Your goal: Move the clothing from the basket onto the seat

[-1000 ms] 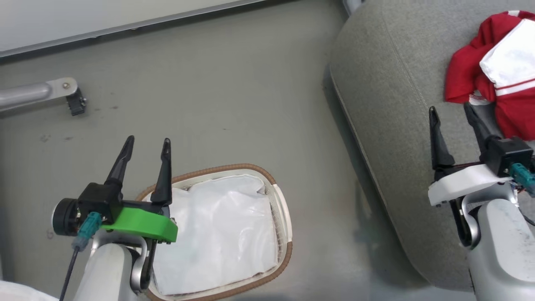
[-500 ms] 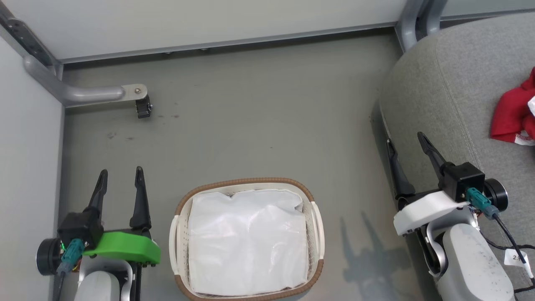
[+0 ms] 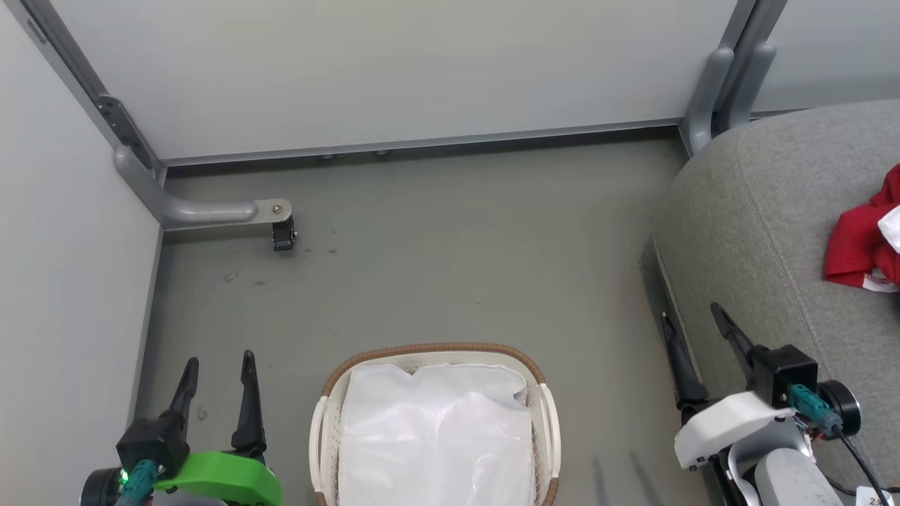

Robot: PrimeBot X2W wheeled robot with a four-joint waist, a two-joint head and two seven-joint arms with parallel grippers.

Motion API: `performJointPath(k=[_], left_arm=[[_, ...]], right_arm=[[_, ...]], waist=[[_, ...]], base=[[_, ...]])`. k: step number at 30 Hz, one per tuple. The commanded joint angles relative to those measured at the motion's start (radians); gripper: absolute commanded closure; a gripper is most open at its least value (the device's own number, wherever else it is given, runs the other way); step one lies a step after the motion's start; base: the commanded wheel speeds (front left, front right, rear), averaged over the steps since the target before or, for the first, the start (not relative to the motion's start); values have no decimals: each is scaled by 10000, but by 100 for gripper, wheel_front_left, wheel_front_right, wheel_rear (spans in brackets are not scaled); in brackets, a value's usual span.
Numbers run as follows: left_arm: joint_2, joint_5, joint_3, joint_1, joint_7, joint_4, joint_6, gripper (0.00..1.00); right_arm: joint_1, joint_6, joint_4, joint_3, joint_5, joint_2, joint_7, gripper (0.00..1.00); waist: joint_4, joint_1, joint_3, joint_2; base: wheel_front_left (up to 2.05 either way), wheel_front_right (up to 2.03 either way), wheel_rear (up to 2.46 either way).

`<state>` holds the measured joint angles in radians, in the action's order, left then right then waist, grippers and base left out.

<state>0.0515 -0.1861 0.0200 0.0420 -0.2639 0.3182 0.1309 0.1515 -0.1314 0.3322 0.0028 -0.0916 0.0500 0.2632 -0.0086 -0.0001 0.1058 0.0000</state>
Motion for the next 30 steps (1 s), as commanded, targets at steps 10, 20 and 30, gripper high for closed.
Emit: performJointPath(k=[10,20,30], left_arm=[[-65,-374,-204,-470,35,610,6,100],[-55,-2279,-38,-302,553,420,4,100],[-47,-3935,97,-147,998,251,3,100]], right_arm=[[-562,0,505,-88,-221,-87,-73,100],[-522,1,324,-261,-2277,-72,-605,100],[-529,2,119,-365,-4072,-58,-1020,100]], waist=[[86,1,-403,0],[86,1,-454,0],[86,1,-503,0]], base=[[0,0,0],[0,0,0],[0,0,0]])
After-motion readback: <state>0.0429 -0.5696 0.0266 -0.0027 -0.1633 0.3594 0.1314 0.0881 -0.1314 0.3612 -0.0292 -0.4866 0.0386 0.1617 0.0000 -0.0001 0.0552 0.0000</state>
